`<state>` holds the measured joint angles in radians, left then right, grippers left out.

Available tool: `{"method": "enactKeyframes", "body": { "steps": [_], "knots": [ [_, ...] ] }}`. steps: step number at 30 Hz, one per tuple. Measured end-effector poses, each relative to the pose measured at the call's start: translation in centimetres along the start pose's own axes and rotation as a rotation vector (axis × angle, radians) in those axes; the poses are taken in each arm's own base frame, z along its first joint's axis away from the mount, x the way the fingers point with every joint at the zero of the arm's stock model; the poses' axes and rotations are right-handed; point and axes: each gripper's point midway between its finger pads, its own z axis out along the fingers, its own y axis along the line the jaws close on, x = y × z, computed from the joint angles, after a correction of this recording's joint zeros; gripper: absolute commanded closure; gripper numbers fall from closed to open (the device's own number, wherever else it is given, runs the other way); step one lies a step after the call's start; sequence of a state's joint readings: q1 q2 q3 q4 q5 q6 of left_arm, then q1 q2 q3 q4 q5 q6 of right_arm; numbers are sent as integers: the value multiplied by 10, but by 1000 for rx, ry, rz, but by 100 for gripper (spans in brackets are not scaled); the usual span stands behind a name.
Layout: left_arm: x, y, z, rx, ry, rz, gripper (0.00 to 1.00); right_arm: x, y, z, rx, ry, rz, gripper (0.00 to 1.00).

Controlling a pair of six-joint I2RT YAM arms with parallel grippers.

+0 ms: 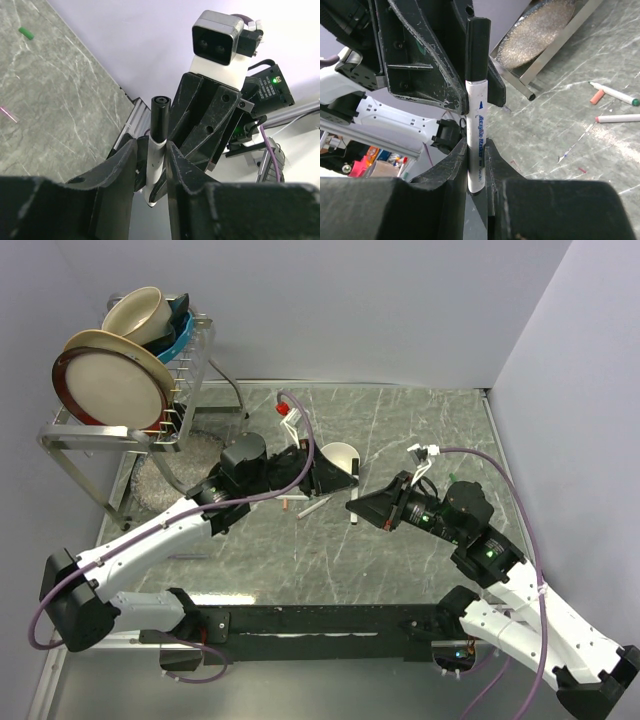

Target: Insert the pens into the pen caps

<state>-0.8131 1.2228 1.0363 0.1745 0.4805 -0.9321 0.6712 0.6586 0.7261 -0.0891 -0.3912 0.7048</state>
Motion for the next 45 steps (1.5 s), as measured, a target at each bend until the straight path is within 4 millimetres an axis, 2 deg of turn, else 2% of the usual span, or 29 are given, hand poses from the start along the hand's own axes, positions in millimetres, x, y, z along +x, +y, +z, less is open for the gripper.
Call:
{"method": "enactKeyframes", "body": {
  "steps": [2, 4, 5, 8, 10, 11, 14, 18, 25, 28, 35, 36, 37, 39, 43, 45],
  "knots": [
    [2, -1, 1, 9, 10, -3, 67, 0, 2, 0, -9, 4, -1, 100],
    [3, -1, 2, 17, 18, -5, 72, 1, 3, 0, -17, 9, -2, 100],
    [4, -2, 3, 24, 23, -5, 83, 2, 3, 1, -18, 12, -1, 100],
    [6, -2, 4, 34, 34, -4, 99, 3, 1, 2, -11, 20, 7, 97],
    [6, -3, 4, 39, 34, -3, 99, 3, 0, 3, -8, 19, 10, 86],
    [5, -3, 4, 41, 33, -1, 99, 2, 0, 2, -9, 18, 11, 72],
    [5, -5, 4, 46, 29, -1, 99, 1, 3, 2, -21, 15, 17, 56],
    [4, -5, 4, 46, 26, -5, 99, 1, 13, 2, -75, 11, 20, 53],
    [3, -8, 3, 50, 21, -2, 99, 4, 15, 4, -111, 4, 47, 56],
    [2, -10, 2, 52, 15, -1, 99, 3, 16, 4, -119, 2, 53, 63],
    [-2, -14, -1, 54, -4, 1, 99, 7, 15, 8, -122, 26, 75, 63],
    [-3, -13, -1, 53, -6, 1, 99, 8, 14, 9, -120, 32, 80, 67],
    [-3, -13, -1, 51, -7, 1, 99, 9, 13, 10, -119, 37, 83, 86],
    [-3, -13, 0, 49, -9, 2, 99, 11, 12, 11, -119, 45, 85, 99],
    [-4, -13, -1, 51, -10, 0, 64, 11, 15, 11, -128, 46, 89, 100],
    [-4, -14, -1, 51, -10, 8, 55, 10, 16, 10, -136, 45, 86, 100]
  ]
}}
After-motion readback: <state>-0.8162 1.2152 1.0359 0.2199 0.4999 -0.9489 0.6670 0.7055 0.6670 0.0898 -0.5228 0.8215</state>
